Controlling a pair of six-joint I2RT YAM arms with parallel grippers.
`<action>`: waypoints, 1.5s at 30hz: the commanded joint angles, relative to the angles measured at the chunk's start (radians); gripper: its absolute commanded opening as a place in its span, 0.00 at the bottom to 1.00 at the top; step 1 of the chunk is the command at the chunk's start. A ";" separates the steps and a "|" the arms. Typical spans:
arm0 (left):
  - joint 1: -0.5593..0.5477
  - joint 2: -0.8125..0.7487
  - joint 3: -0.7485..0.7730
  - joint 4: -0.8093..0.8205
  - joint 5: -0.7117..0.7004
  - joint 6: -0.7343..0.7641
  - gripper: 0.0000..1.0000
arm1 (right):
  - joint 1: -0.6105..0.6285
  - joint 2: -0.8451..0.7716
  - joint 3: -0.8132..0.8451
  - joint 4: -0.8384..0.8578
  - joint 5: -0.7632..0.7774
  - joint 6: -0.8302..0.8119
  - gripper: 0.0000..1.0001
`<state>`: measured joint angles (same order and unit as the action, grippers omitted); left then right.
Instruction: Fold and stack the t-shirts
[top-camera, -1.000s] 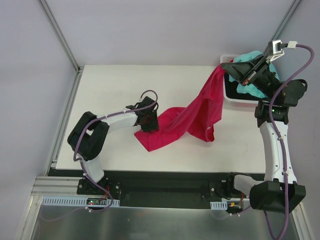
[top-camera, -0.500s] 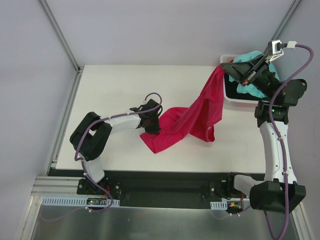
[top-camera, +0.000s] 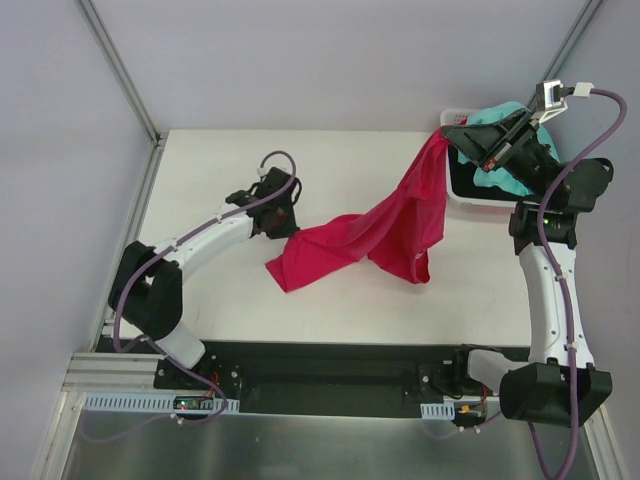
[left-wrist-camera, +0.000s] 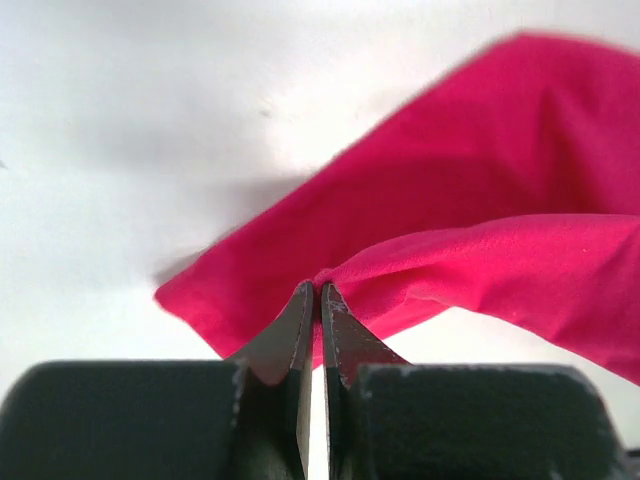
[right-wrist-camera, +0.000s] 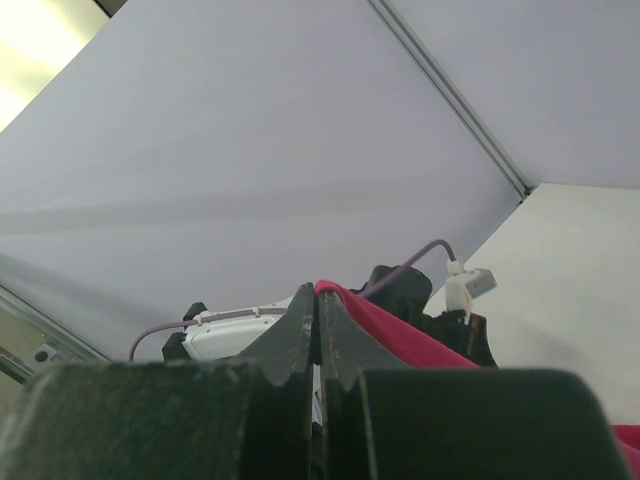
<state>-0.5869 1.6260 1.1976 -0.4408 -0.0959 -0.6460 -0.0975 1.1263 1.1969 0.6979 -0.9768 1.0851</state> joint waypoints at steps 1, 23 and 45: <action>0.045 -0.089 0.048 -0.102 -0.068 0.060 0.00 | 0.010 -0.010 0.059 0.045 0.024 -0.007 0.01; 0.213 0.029 0.951 -0.288 -0.099 0.339 0.00 | 0.032 0.052 0.099 0.124 0.061 0.019 0.01; -0.177 -0.766 -0.310 -0.200 -0.153 -0.189 0.77 | 0.084 0.070 0.059 0.134 0.016 -0.005 0.01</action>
<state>-0.7597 0.7933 0.7101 -0.7055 -0.1745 -0.8276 -0.0460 1.1954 1.2324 0.7525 -0.9615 1.0904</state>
